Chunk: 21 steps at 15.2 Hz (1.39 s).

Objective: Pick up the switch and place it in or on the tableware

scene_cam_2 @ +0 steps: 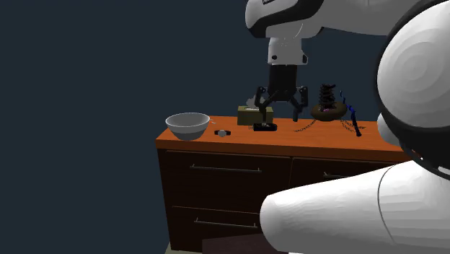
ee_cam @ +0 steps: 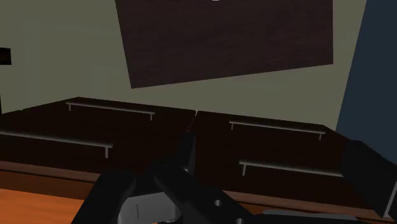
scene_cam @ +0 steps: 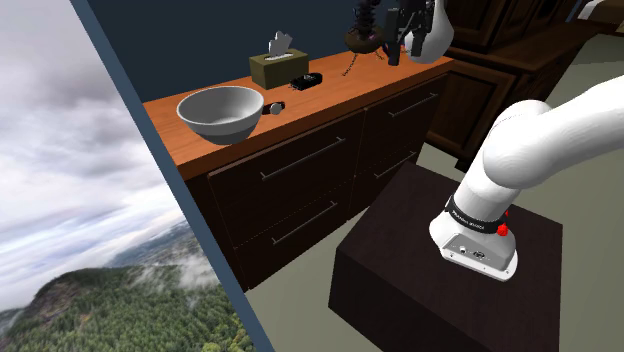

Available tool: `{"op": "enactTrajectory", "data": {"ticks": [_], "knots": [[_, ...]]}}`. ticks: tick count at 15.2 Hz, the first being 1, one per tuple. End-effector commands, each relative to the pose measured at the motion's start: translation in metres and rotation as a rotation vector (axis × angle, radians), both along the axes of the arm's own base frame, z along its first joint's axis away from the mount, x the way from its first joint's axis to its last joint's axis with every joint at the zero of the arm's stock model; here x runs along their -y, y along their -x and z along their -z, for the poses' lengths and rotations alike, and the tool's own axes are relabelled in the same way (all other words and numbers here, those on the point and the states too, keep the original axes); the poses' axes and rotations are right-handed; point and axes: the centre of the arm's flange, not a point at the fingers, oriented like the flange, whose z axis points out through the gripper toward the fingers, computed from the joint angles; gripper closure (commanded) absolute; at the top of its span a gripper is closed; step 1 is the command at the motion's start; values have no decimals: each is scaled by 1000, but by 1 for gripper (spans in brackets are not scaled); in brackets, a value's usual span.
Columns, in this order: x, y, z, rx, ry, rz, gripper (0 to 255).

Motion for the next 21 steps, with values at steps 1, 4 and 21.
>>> {"op": "enactTrajectory", "data": {"ticks": [1,4,21], "knots": [[0,0,0,0,0,0,0],[-17,-31,13,12,14,139,0],[-20,-226,81,83,95,926,0]]}}
